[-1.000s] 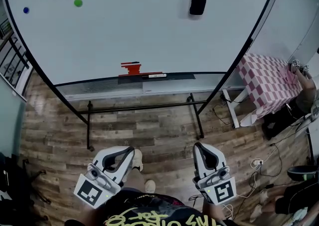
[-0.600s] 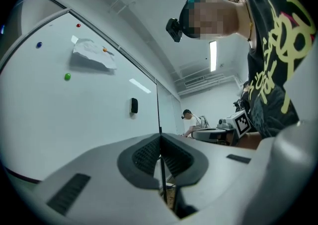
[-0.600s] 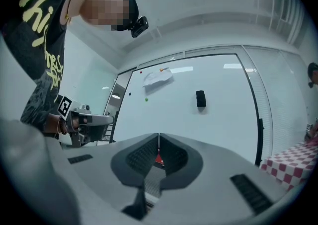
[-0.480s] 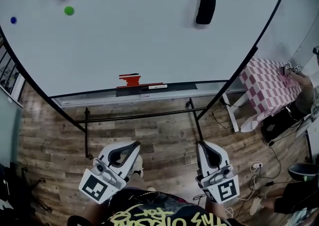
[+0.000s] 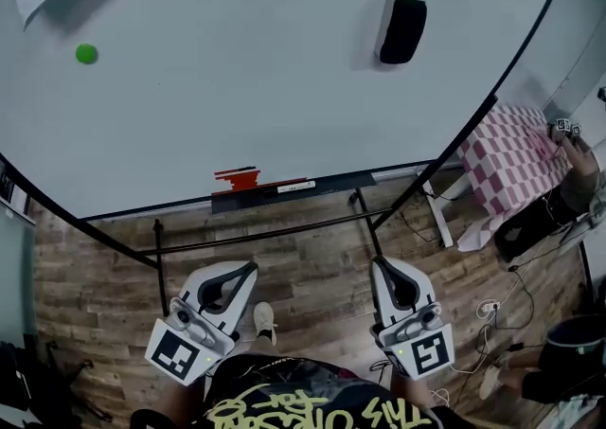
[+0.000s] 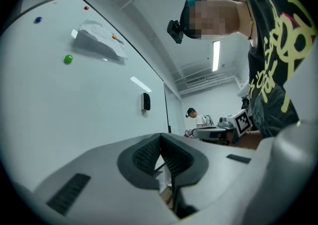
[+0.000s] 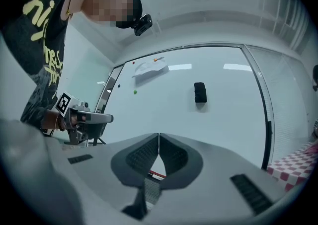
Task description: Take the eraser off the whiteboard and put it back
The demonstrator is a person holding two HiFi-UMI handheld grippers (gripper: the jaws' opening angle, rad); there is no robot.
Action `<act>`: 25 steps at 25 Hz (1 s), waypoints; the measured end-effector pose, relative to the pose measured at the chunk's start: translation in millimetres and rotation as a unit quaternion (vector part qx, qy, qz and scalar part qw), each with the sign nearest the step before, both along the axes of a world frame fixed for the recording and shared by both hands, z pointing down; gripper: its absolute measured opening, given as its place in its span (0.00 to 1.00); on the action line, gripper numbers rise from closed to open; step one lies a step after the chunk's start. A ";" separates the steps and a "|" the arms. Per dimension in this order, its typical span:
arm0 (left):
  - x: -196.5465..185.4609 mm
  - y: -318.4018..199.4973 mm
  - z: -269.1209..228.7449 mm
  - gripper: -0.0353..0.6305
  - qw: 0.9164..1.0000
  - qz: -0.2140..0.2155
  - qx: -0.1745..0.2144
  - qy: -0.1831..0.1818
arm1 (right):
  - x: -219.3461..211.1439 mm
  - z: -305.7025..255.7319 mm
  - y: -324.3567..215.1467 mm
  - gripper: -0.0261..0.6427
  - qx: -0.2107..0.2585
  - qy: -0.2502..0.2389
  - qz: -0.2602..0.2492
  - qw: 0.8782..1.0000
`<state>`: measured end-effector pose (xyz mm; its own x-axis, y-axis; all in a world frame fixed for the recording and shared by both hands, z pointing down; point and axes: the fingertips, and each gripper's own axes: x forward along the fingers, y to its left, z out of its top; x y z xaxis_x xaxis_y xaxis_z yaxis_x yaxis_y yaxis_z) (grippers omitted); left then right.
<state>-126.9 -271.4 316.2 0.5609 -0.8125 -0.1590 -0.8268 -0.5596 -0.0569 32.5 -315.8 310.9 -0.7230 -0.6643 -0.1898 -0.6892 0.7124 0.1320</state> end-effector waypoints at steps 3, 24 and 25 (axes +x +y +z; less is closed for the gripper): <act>-14.5 -17.5 -1.7 0.06 1.000 0.004 -0.001 0.000 | -15.6 -2.7 -16.5 0.05 0.001 0.001 0.003 1.000; -61.5 -108.4 8.8 0.06 0.998 0.050 -0.025 -0.025 | -76.2 -9.0 -99.1 0.05 -0.018 -0.022 -0.010 1.000; -60.9 -109.9 7.6 0.06 0.998 0.048 -0.025 -0.025 | -76.2 -9.7 -100.8 0.05 -0.016 -0.018 -0.008 1.000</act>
<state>-187.8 -381.2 323.8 0.6432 -0.7605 -0.0891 -0.7657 -0.6398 -0.0661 -43.7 -416.6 301.2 -0.7261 -0.6594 -0.1947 -0.6822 0.7262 0.0847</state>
